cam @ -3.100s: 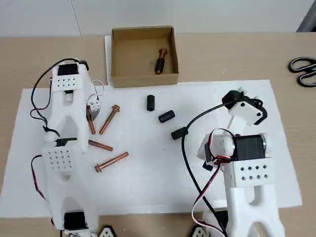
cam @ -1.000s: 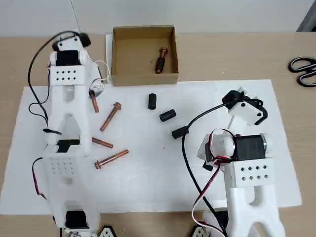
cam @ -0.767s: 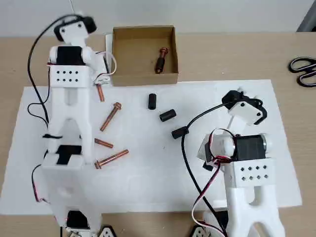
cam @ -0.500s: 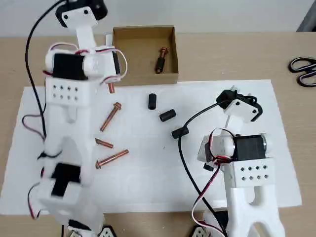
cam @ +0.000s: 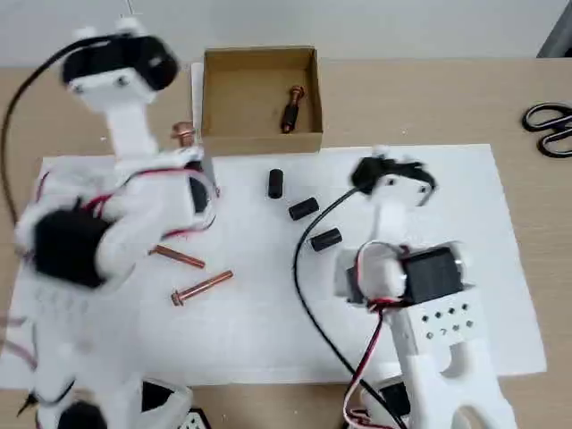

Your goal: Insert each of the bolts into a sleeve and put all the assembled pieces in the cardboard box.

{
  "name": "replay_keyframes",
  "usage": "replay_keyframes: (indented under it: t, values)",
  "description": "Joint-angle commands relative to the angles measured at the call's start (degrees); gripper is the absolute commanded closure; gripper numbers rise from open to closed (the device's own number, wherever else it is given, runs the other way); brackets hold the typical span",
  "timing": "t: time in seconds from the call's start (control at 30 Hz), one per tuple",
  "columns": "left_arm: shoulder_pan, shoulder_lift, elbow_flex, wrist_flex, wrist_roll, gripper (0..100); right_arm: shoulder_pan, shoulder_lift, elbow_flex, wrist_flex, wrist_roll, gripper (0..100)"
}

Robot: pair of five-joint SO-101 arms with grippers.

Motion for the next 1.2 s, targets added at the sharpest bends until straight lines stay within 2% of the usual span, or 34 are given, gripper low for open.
replay_keyframes:
  t: [0.0,0.17,0.33,0.7,0.8,0.9,1.1,1.17]
  values:
    - [0.1,-8.1,3.4,-2.0,3.0,100,-4.5,-1.1,-3.1,-2.2,0.3,99.6]
    - [0.0,-17.7,13.0,-7.2,5.9,100,-12.0,-1.3,-3.2,-5.1,0.4,99.6]
    - [0.0,-29.5,22.5,-13.8,5.8,100,-20.4,-7.9,-3.0,-6.6,0.5,99.5]
    - [0.4,-48.4,48.4,-31.8,6.2,100,-21.9,-16.1,-2.8,-8.4,6.0,99.5]
    - [1.4,-50.3,51.5,-34.0,7.2,100,-22.0,-16.9,-2.8,-8.4,8.0,99.5]
    - [5.2,-51.2,52.1,-33.8,9.4,100,-22.5,-17.5,-2.8,-8.4,8.4,99.5]
    - [7.6,-51.2,51.8,-36.0,12.6,100,-33.5,-19.6,-2.7,-9.6,8.3,99.5]
    - [7.7,-51.2,51.7,-36.8,12.5,100,-34.3,-20.6,-2.7,-11.3,8.4,99.5]
